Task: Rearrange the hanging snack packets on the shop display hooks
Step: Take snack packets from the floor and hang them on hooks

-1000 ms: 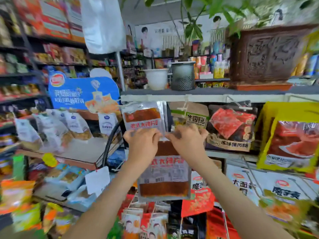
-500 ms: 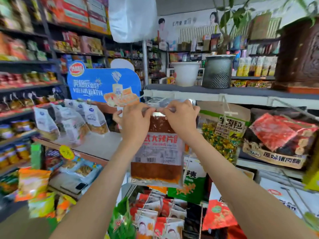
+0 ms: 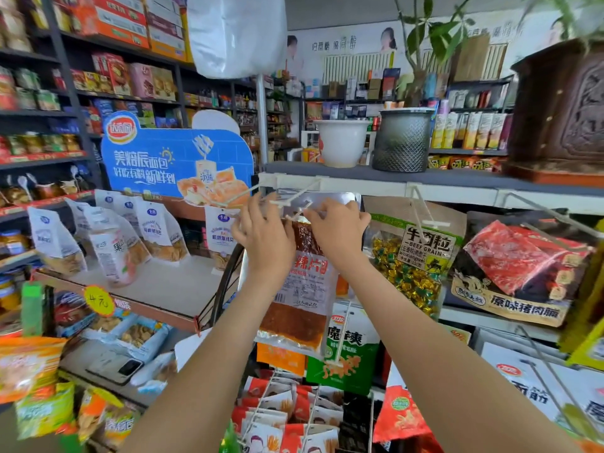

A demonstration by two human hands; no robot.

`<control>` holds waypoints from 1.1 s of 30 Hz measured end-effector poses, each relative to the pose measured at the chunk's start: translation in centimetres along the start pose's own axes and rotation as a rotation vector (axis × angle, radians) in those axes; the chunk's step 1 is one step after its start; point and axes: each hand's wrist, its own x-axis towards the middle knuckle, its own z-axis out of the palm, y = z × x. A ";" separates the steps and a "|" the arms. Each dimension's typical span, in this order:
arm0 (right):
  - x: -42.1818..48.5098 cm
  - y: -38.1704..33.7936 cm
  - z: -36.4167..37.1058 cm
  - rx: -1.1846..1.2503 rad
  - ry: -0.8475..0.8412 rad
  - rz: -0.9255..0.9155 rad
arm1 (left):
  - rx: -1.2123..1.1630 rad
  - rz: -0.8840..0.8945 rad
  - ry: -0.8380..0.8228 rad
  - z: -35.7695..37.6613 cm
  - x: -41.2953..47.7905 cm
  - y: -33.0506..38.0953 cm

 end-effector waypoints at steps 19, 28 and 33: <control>-17.0 13.7 -3.2 0.004 -0.155 -0.031 | -0.134 0.227 -0.617 1.7 -19.2 7.2; -34.2 27.1 -11.3 0.107 -0.178 0.319 | -0.295 0.364 -1.080 0.1 -38.5 16.5; -44.6 35.9 -12.8 0.108 -0.314 0.666 | -0.317 0.216 -1.522 2.9 -51.5 18.9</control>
